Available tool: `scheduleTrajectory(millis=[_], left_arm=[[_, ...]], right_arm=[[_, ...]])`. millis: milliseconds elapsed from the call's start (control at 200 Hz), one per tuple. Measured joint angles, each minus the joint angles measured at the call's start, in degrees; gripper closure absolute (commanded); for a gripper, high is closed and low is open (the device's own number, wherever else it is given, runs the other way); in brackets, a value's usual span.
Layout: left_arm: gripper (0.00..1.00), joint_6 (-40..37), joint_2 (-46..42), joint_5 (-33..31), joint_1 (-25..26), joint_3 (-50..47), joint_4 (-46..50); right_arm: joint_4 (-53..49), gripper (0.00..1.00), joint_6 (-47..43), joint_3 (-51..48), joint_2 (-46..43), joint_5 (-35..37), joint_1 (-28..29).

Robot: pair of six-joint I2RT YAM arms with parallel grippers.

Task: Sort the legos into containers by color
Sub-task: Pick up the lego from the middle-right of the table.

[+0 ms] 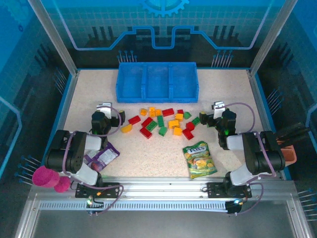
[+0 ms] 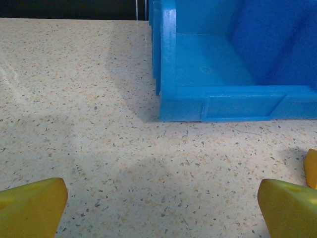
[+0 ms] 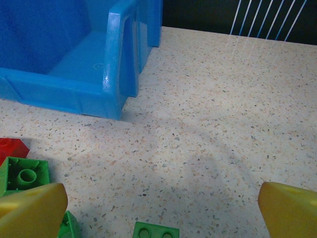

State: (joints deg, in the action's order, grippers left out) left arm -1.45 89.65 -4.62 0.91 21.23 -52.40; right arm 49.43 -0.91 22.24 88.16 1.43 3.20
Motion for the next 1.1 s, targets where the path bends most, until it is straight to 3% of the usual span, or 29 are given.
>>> scheduleTrajectory(millis=[260,370,510,630,801,946,1101], left_arm=[[0.00,0.00,-0.02,3.17,-0.98,0.00,0.00],[0.01,-0.04,-2.67,5.73,-1.44,0.11,3.50],[0.01,0.00,-20.15,6.03,0.48,5.64,22.75],[0.01,-0.68,-29.31,3.96,7.67,24.57,41.90],[0.00,-2.08,-30.34,3.48,9.97,46.53,60.52],[0.01,-2.47,-27.74,4.44,9.97,51.71,72.87],[0.01,-3.17,-22.14,6.10,9.97,52.11,80.87]], right_arm=[[-0.11,0.00,0.00,0.02,-0.02,-0.17,0.00],[-7.28,0.02,0.28,2.86,-1.86,0.74,0.00],[-26.62,0.07,5.09,13.57,-9.64,4.22,0.11],[-43.10,0.11,9.73,23.04,-14.64,4.17,0.17],[-64.08,0.14,13.40,33.29,-13.40,3.82,0.17],[-76.56,0.17,14.53,38.32,-7.96,2.89,0.17],[-82.97,0.21,15.13,39.78,-1.11,2.82,0.15]])
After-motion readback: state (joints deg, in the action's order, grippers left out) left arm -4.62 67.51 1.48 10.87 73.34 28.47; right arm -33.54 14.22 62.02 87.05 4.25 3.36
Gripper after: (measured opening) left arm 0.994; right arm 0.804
